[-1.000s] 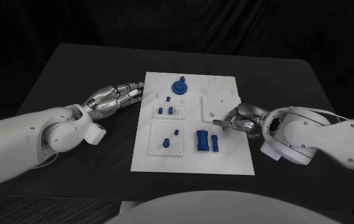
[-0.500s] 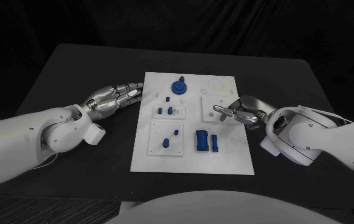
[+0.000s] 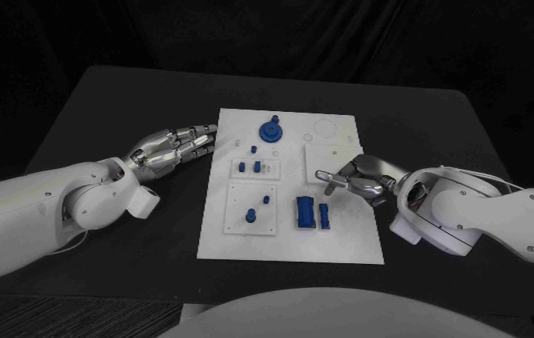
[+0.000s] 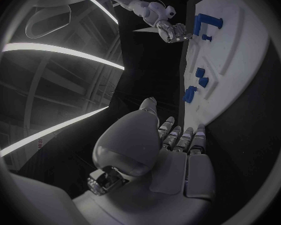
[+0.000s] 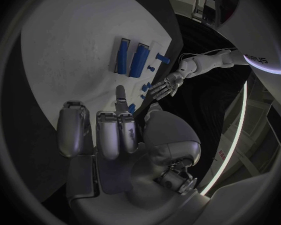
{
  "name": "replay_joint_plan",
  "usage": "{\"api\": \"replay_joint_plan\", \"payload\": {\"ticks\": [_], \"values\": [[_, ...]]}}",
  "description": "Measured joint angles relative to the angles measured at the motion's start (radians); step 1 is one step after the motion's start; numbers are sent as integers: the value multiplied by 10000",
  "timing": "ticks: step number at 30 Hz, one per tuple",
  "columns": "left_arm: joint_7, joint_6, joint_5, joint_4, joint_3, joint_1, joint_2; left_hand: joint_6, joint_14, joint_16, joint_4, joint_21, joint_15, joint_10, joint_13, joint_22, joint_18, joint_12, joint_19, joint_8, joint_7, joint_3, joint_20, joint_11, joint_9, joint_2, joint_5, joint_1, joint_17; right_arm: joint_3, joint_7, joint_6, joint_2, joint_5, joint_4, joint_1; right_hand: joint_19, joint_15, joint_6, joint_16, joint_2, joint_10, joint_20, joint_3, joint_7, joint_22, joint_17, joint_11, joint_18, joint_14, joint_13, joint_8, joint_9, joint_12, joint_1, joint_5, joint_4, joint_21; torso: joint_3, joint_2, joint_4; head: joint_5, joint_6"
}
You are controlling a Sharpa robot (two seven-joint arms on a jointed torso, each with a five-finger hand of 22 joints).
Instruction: Assemble the parts on the task board
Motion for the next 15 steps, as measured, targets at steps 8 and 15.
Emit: {"api": "replay_joint_plan", "payload": {"ticks": [8,15], "values": [[-5,1,0,16,0,-2,-18,0,0,0,0,0,0,0,0,0,0,0,0,0,0,0,-1,0,-1,0,0,0,-1,-3,9,298,84,62,16,-78,-35,0,34,31,0,0,35,-99,33,-1,0,-1,4,0,-1,-87,-127,0,0,5,9,5,0,0,0,20,0],[-8,3,0,17,-2,-3,-19,0,0,0,-4,0,0,0,0,0,0,0,0,0,0,3,-1,0,-1,0,0,0,7,9,-43,468,121,70,36,-92,-8,0,125,39,-57,0,63,-326,14,-2,0,-1,5,0,-1,-145,-264,0,57,113,11,68,0,-1,-1,20,0]]}}
